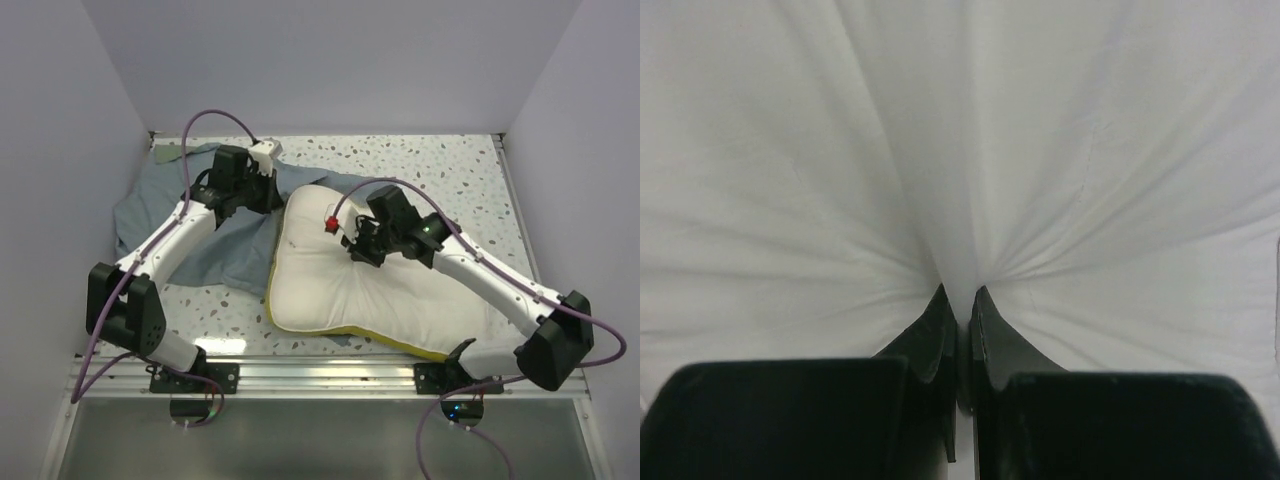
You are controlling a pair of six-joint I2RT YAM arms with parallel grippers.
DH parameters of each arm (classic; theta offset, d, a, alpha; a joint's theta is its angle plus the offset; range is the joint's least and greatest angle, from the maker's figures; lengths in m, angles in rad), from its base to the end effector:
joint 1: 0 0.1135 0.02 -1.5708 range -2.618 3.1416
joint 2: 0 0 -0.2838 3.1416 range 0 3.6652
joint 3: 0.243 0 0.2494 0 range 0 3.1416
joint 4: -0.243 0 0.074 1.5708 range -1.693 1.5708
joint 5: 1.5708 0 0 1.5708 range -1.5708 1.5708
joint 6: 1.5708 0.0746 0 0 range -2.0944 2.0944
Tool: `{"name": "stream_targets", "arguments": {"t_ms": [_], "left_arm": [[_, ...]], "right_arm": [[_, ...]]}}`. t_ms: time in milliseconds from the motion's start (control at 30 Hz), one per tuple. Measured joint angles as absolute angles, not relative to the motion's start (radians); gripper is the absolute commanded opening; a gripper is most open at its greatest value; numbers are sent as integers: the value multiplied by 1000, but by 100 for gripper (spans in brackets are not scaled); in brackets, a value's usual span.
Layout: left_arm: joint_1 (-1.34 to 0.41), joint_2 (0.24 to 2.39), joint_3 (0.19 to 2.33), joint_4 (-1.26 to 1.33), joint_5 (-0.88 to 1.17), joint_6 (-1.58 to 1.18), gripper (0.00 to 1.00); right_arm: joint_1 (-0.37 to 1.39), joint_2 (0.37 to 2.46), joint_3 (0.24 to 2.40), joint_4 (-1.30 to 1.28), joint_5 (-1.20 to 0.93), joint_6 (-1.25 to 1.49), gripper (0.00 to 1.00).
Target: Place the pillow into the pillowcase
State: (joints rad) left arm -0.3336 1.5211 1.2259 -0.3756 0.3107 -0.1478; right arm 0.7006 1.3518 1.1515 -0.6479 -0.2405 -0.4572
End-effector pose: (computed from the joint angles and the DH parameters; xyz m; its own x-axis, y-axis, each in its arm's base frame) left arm 0.3408 -0.1422 0.2938 -0.6602 0.0804 -0.7468 0.4457 0.8422 -0.3033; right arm 0.2212 0.2098 0.2913 -0.1850 -0.7168 -0.6723 -0.9230 0.3616 -0.1316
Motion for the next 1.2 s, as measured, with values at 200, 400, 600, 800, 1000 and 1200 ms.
{"name": "stream_targets", "arguments": {"t_ms": [200, 400, 600, 800, 1000, 1200], "left_arm": [[-327, 1497, 1206, -377, 350, -120, 0], [-327, 1496, 1206, -390, 404, -81, 0], [-327, 1487, 1192, -419, 455, -26, 0], [-327, 1470, 1160, -456, 495, 41, 0], [-324, 1471, 1156, -487, 525, 101, 6], [-322, 1478, 1156, -527, 580, 155, 8]], "right_arm": [[703, 1331, 1163, -809, -395, -628, 0], [706, 1468, 1166, -883, -416, -742, 0], [674, 1625, 1267, -885, -406, -743, 0], [623, 1697, 1455, -883, -402, -735, 0], [622, 1798, 1606, -932, -402, -770, 0], [619, 1952, 1684, -947, -381, -813, 0]]}}
